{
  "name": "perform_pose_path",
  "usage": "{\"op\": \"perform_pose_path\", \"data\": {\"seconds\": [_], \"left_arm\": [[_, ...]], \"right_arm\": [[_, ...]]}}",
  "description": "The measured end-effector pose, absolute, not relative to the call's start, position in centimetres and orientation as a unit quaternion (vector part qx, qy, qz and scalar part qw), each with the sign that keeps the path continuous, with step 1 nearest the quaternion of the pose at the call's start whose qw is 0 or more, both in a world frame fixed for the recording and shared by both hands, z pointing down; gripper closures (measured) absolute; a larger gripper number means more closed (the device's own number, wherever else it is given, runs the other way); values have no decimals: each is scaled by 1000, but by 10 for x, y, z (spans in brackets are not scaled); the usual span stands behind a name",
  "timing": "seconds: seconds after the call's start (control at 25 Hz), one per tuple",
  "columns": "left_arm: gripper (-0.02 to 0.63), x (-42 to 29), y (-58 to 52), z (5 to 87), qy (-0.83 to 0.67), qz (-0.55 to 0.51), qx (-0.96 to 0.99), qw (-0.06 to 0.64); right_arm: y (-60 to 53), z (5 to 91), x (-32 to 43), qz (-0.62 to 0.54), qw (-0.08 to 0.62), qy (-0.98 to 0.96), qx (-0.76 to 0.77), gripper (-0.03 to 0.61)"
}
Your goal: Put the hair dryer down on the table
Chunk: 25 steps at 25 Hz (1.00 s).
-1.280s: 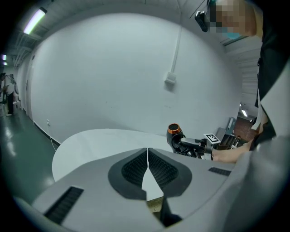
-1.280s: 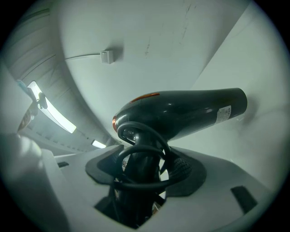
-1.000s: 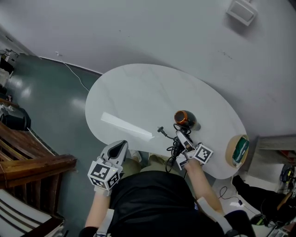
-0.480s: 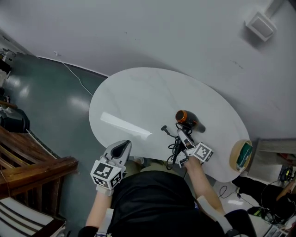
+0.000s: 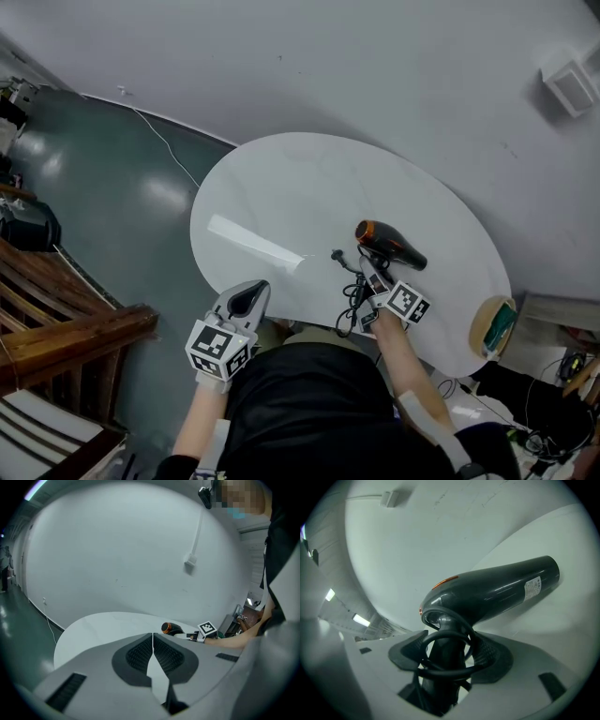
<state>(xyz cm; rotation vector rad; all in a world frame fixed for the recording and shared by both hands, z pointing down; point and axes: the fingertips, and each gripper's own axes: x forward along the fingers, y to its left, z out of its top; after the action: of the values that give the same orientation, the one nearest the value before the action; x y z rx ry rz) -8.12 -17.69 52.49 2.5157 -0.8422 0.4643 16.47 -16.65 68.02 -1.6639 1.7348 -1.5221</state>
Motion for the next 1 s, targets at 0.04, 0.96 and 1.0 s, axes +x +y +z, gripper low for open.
{"op": "perform_pose_path", "data": {"seconds": [0.04,0.96,1.0], "left_arm": [[603,-82,-178,526,-306,168,910,223],[603,-109,-179,535,-356,161,887,246],[603,-109,-178,536,-358,160,886,246]], "right_arm": [[-169,683,164,-530,141,600,-582,288],[-219,712,144,-563,105,570,-589,287],[-220,714,143,-566,104,568,-588,284]]}}
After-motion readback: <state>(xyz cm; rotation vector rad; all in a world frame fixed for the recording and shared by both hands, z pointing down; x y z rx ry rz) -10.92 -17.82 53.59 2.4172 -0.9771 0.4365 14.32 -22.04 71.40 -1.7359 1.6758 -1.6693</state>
